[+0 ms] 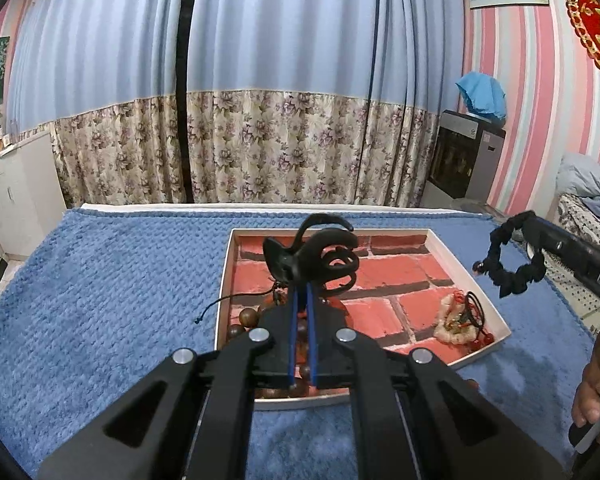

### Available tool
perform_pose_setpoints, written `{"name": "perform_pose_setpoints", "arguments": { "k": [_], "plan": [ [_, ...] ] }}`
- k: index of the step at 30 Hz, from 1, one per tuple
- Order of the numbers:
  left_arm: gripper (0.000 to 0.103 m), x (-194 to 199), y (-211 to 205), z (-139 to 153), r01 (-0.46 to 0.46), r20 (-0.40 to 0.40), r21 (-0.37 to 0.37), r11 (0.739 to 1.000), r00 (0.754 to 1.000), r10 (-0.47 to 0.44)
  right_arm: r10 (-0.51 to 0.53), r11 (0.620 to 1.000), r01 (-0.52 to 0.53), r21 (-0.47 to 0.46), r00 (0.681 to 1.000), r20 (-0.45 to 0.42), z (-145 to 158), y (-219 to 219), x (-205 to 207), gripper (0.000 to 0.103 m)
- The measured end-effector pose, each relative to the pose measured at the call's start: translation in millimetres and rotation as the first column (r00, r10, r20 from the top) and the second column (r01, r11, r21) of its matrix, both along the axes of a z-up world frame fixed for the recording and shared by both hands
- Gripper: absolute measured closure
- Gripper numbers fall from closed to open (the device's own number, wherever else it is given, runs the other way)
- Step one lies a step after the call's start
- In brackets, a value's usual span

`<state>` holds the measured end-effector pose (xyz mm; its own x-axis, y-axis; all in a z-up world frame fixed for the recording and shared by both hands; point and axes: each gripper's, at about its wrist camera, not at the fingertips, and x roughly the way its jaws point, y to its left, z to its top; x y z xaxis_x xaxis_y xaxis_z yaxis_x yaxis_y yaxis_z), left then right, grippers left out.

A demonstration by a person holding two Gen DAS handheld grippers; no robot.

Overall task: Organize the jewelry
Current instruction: 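Carry the claw clip over the tray with the left tool while the right tool carries the scrunchie, then open both tools to drop the claw clip and scrunchie into the tray, pull back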

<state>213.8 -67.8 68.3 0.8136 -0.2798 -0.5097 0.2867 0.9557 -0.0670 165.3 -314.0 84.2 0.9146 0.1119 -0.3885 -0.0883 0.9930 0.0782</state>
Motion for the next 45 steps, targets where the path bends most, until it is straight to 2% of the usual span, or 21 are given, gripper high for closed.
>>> {"name": "perform_pose_setpoints", "arguments": {
  "k": [5,16,19,27,40,42,43,44,45],
  "plan": [
    [0.099,11,-1,-14,0.001,-0.017,-0.004,1.0,1.0,-0.001,0.008,1.0,-0.008,0.012,1.0,0.002,-11,-1,15,0.088],
    [0.099,34,-8,-50,0.017,-0.098,-0.006,1.0,0.995,-0.018,0.012,0.999,-0.01,0.033,0.998,-0.066,-51,-5,51,0.088],
    [0.099,39,-9,-57,0.012,-0.106,0.014,1.0,0.994,-0.011,0.001,0.999,0.002,0.032,0.996,-0.091,-61,-6,58,0.088],
    [0.096,48,-9,-69,0.016,-0.139,0.035,0.999,0.99,-0.011,-0.065,0.998,0.062,-0.021,0.983,-0.174,-85,-13,72,0.088],
    [0.094,47,-10,-78,0.007,-0.133,0.048,0.999,0.991,0.0,-0.08,0.997,0.077,-0.02,0.974,-0.212,-103,-23,73,0.087],
    [0.095,47,-10,-78,0.01,-0.135,0.045,0.999,0.991,-0.004,-0.079,0.997,0.077,-0.014,0.975,-0.207,-103,-25,72,0.081],
    [0.092,47,-9,-77,0.011,-0.135,0.046,0.999,0.991,-0.005,-0.079,0.997,0.078,-0.011,0.976,-0.204,-103,-26,71,0.078],
    [0.083,47,-9,-76,0.013,-0.134,0.045,0.999,0.991,-0.007,-0.082,0.997,0.082,-0.007,0.976,-0.2,-102,-27,70,0.075],
    [0.065,46,-10,-76,0.013,-0.132,0.046,0.999,0.991,-0.007,-0.082,0.997,0.083,-0.001,0.977,-0.198,-100,-27,69,0.075]
  ]
}}
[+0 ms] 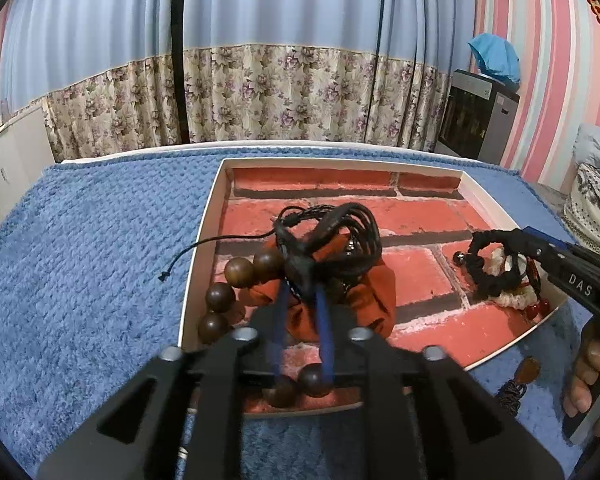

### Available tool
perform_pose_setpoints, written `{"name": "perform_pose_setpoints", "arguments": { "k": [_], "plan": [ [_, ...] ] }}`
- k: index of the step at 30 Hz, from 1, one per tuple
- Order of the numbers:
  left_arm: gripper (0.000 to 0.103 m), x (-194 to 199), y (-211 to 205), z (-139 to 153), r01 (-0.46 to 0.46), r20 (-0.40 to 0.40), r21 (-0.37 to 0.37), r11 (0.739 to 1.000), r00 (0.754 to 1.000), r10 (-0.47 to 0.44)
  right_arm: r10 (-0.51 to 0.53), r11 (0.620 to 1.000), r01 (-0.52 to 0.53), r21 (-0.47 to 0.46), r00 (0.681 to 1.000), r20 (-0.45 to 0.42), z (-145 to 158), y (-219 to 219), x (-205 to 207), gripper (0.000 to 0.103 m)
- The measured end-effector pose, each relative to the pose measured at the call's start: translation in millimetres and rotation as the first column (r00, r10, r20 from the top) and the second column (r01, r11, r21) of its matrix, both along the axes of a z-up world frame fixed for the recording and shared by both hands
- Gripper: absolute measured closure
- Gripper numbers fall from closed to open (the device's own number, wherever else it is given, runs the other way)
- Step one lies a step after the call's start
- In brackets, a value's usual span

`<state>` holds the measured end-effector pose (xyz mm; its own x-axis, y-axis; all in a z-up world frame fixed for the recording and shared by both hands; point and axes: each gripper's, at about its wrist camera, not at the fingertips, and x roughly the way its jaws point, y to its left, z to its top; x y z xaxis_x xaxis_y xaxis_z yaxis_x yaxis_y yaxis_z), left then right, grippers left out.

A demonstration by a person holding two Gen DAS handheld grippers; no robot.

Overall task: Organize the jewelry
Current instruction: 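Open both tools to drop the claw clip and scrunchie into the tray, pull back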

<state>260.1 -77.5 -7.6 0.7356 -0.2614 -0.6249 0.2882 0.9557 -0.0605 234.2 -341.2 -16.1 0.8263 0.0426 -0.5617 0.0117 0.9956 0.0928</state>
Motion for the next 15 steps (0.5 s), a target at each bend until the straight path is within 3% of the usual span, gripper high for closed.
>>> {"name": "perform_pose_setpoints", "arguments": {
  "k": [2,10,15],
  "plan": [
    [0.058,-3,0,2,-0.004,0.017,-0.001,1.0,1.0,0.004,-0.001,1.0,0.001,0.0,1.0,0.015,4,-1,-3,0.075],
    [0.058,-15,1,16,0.009,0.04,-0.017,1.0,0.999,-0.008,-0.011,1.0,0.011,0.012,0.998,0.061,26,-4,-19,0.074],
    [0.055,-34,9,42,0.008,0.083,-0.024,1.0,0.997,-0.006,-0.023,1.0,0.024,-0.004,0.994,0.108,50,-7,-45,0.067]
  ]
}}
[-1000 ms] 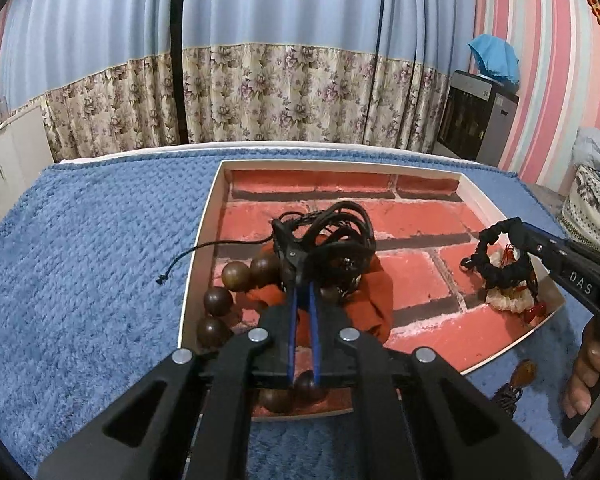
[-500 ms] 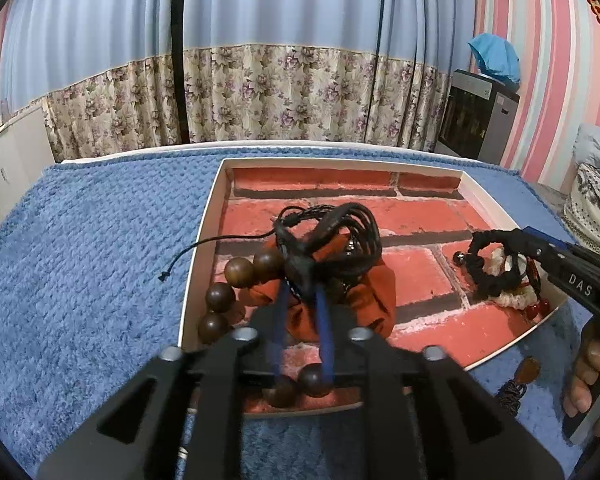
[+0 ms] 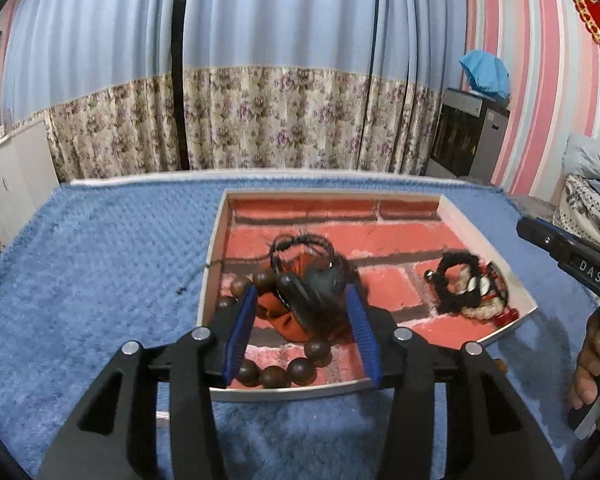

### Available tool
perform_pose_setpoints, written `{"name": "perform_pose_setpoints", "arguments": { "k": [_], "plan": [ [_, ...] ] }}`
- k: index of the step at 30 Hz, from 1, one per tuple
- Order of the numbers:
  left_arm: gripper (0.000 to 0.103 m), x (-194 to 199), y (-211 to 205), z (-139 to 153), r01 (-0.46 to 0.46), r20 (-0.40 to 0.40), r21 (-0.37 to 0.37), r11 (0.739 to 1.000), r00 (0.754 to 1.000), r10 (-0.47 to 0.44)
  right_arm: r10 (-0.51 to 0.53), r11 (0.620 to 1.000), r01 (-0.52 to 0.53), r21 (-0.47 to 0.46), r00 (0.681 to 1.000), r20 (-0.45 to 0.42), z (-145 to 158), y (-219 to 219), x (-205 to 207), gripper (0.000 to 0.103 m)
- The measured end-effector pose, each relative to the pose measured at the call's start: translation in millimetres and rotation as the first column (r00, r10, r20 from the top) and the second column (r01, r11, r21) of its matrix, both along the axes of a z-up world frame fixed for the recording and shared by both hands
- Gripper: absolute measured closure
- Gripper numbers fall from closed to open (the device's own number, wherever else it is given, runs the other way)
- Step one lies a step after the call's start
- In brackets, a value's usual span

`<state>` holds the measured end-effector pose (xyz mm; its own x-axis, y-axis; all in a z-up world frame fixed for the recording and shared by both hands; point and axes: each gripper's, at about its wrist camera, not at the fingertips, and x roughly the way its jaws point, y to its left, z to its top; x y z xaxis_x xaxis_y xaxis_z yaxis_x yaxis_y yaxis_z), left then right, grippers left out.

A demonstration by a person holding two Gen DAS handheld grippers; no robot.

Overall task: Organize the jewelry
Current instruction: 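Open both tools to drop the claw clip and scrunchie into the tray, pull back, then move the left tool to the white-strap watch and grasp its strap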

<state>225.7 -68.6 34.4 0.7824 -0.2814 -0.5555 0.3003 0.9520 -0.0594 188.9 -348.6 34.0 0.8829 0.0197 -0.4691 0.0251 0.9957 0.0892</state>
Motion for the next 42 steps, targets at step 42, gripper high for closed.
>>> {"name": "perform_pose_setpoints", "arguments": {
  "k": [42],
  "plan": [
    [0.053,-86,105,-42,-0.114,-0.134,-0.004,0.994,0.985,0.112,0.1,0.995,-0.097,0.025,0.983,-0.157,-57,67,-106,0.048]
  ]
}}
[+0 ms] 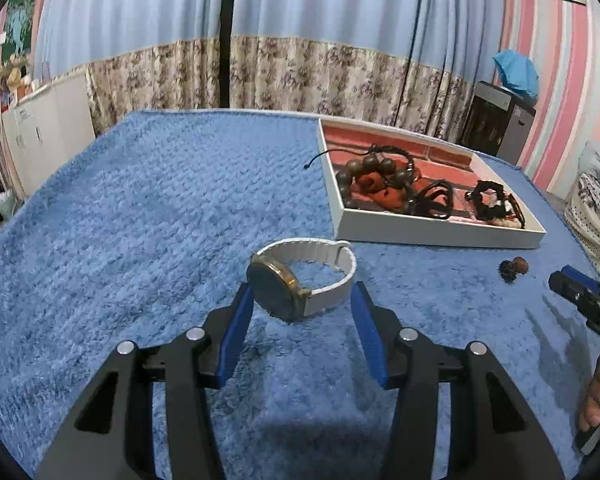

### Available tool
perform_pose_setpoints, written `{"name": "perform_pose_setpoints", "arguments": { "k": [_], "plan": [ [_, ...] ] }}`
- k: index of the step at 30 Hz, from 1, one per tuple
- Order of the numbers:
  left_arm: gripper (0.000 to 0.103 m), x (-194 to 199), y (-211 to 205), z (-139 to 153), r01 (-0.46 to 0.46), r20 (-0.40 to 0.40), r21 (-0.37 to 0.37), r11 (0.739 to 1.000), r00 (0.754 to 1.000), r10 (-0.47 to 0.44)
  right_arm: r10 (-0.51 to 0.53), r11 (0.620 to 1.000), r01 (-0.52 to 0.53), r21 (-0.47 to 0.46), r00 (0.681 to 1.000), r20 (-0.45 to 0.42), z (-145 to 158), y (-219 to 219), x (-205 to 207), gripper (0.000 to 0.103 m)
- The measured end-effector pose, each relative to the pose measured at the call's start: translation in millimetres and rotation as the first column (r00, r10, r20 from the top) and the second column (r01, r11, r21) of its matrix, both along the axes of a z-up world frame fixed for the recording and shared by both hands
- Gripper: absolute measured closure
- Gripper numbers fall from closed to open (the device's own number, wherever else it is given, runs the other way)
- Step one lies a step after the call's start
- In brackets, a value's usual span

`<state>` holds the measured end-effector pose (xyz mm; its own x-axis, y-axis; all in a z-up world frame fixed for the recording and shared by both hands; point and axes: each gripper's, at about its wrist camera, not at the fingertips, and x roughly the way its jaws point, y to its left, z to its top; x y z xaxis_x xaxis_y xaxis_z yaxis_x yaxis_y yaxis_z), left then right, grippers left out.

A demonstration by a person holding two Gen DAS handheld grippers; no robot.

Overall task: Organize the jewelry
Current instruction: 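Move the left tool to the white-strap watch and grasp its strap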

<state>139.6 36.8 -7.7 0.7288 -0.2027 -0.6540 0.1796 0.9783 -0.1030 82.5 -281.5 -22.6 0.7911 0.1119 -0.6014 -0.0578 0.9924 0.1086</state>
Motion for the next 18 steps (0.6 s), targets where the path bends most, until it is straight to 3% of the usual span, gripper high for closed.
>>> {"name": "perform_pose_setpoints", "arguments": {
  "k": [11,18],
  "plan": [
    [0.052,20,-5,-16,0.028,-0.051,0.027,0.999,0.998,-0.026,0.01,1.0,-0.01,0.003,0.999,-0.044,-11,10,17,0.048],
    [0.044,31,-9,-20,0.02,-0.073,0.04,0.999,0.997,-0.017,0.013,1.0,-0.013,0.004,0.997,-0.074,-17,12,30,0.046]
  ]
}}
